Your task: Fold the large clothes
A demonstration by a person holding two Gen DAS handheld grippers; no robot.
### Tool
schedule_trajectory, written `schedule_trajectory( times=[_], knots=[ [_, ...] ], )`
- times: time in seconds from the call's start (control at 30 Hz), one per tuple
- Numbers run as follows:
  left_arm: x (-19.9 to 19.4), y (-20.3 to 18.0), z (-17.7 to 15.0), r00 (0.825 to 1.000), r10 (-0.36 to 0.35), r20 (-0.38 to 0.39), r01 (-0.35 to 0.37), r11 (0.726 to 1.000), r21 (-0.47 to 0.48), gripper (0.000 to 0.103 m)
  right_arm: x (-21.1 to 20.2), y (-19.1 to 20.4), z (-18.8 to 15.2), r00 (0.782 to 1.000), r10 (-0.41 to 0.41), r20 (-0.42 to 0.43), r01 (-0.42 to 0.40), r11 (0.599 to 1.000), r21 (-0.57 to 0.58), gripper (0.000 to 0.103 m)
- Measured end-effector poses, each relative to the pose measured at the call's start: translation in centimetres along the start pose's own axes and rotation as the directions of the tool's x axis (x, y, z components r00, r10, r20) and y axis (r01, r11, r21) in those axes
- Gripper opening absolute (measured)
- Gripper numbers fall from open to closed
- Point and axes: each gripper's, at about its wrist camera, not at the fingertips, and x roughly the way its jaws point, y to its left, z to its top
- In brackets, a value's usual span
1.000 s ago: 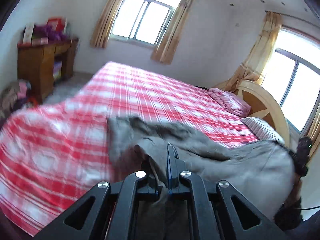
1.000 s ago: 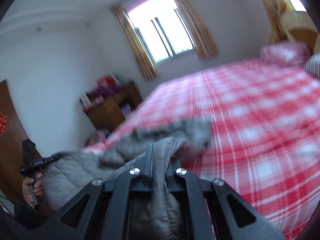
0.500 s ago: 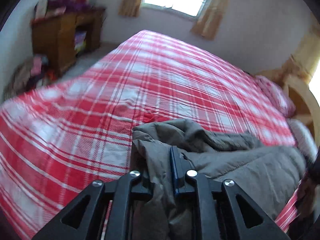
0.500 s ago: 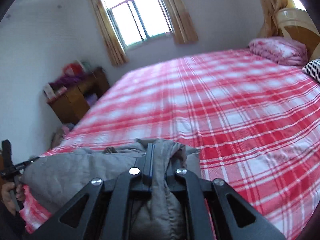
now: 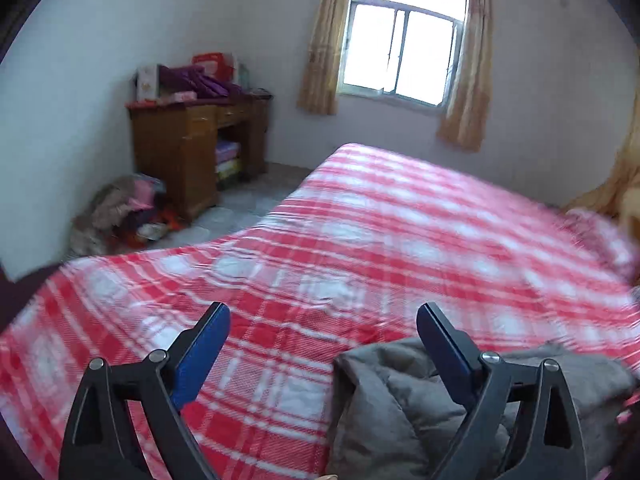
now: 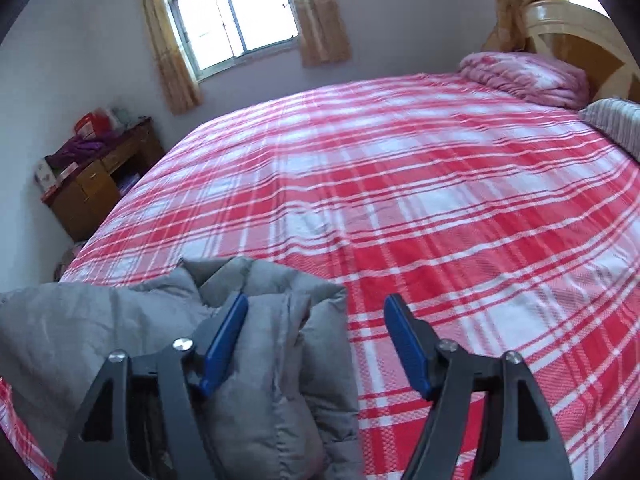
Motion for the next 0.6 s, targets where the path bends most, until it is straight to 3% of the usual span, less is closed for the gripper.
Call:
schedule_trajectory(
  times=[0.1, 0.2, 0.3, 0.43, 0.53, 0.6],
  knots=[
    [-0.6, -1.3, -0.4, 0.989, 0.143, 0.029, -0.143, 0.99, 0.013, 0.095, -2.3, 0.1, 1.0, 0.995, -0.067, 0.078, 0.067, 0.998, 0.015, 0.089],
    [-1.3, -1.9, -0.6, 0.977, 0.203, 0.069, -0.202, 0.979, -0.02, 0.095, -5.8, 1.2, 2.4, 0.976, -0.107, 0.191, 0.107, 0.994, 0.012, 0.099],
    [-0.7, -2.5, -0.7, 0.97, 0.237, 0.054, -0.238, 0.971, -0.002, 0.095, -8.1, 4.0, 3.0, 0.956, -0.12, 0.269, 0.144, 0.987, -0.07, 0.1],
    [-0.8, -4.0, -0.7, 0.958, 0.277, 0.073, -0.28, 0.96, 0.032, 0.095, -6.6, 7.3, 2.8, 0.971, -0.062, 0.231, 0.101, 0.981, -0.163, 0.1],
    [-2.2, -5.1, -0.1, 0.922, 0.353, 0.157, -0.362, 0.932, 0.029, 0.095, -5.1, 9.5, 2.4, 0.981, -0.036, 0.193, 0.077, 0.975, -0.206, 0.1],
    [-3.0, -5.4, 0.4, 0.911, 0.359, 0.203, -0.369, 0.93, 0.01, 0.095, -4.2, 11.2, 2.3, 0.986, -0.012, 0.166, 0.053, 0.968, -0.246, 0.1]
  ],
)
